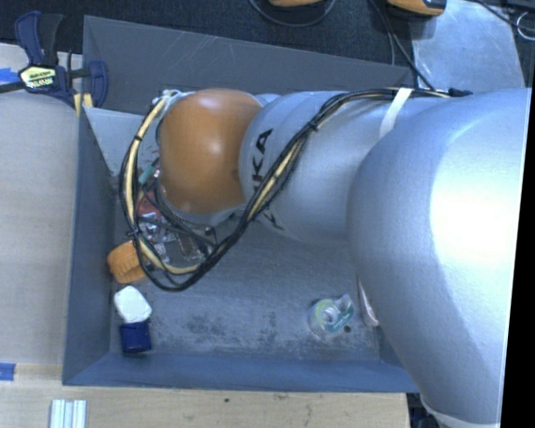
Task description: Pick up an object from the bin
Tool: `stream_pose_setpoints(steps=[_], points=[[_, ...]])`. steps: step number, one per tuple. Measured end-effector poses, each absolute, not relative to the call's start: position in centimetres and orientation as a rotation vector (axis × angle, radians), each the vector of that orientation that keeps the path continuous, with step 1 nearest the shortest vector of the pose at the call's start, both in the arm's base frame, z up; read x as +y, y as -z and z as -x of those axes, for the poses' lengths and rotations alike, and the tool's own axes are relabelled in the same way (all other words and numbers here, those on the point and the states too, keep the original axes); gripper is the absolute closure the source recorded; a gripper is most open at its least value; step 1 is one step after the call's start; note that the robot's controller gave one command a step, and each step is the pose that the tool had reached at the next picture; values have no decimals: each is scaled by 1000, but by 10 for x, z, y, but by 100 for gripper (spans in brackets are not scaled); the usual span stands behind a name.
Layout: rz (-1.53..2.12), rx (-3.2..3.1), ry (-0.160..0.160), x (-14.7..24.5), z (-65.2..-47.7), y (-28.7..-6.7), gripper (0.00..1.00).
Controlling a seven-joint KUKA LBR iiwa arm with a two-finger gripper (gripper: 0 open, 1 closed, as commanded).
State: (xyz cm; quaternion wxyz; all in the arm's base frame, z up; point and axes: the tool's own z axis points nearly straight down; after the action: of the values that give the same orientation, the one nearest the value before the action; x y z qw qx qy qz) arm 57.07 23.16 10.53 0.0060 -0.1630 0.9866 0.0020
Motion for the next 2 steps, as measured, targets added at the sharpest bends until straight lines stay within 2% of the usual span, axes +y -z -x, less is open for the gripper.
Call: stream_pose_setpoints(steps=[1, 2], points=[[460, 3094, -7, 234, -578, -218, 100], [472, 3094, -7, 212, -605, -122, 100]])
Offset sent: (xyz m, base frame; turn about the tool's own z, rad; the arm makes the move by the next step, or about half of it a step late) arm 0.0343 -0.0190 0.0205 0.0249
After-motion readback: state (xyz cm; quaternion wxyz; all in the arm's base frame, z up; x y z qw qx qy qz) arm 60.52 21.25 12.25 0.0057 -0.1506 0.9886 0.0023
